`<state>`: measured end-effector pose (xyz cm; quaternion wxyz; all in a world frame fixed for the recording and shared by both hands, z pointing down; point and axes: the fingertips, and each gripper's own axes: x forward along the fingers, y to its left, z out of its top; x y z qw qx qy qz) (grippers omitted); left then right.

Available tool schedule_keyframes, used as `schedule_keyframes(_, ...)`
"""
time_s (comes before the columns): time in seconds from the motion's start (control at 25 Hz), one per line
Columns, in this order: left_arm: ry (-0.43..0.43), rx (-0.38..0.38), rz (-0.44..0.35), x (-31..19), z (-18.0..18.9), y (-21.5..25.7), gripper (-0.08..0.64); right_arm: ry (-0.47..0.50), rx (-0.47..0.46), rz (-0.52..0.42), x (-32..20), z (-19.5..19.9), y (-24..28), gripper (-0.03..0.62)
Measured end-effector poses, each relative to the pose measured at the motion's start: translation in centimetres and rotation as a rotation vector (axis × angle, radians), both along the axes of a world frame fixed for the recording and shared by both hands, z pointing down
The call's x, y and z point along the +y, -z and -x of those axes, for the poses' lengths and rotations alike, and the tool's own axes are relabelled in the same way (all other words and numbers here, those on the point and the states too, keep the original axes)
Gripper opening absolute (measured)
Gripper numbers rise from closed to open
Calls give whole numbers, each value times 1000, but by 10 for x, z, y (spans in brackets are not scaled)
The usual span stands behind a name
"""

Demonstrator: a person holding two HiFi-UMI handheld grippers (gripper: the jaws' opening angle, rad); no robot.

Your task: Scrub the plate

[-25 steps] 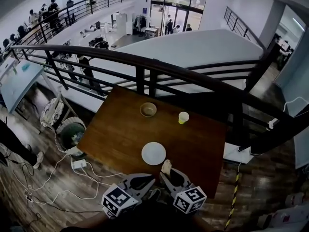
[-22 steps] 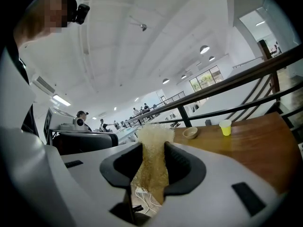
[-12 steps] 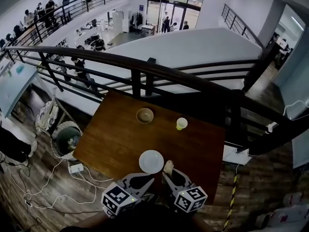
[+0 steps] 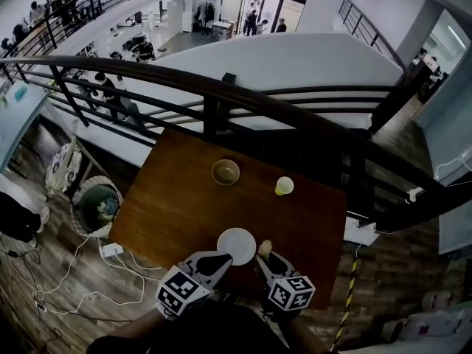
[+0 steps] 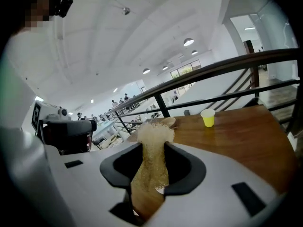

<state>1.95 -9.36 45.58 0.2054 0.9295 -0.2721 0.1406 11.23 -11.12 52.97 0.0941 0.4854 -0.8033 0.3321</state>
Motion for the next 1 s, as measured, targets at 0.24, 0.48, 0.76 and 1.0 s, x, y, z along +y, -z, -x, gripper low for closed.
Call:
schedule_keyframes(0.24,84,-147,-101,-63,56,-32,25,-13,5,72,-23,9,-29,149)
schedule_keyframes(0.48,64,-216,-98,-96,56,-71,25,-1,42,97,-43,17,-51,149)
schedule_keyframes(0.76,-89,-330,3,-72,12,-159,25,72,74,153,-55,37,-93,149)
schedule_keyframes(1.0,-207,-432,99,-21,-15,-215,25,95,40,276,-39,42,-128,149)
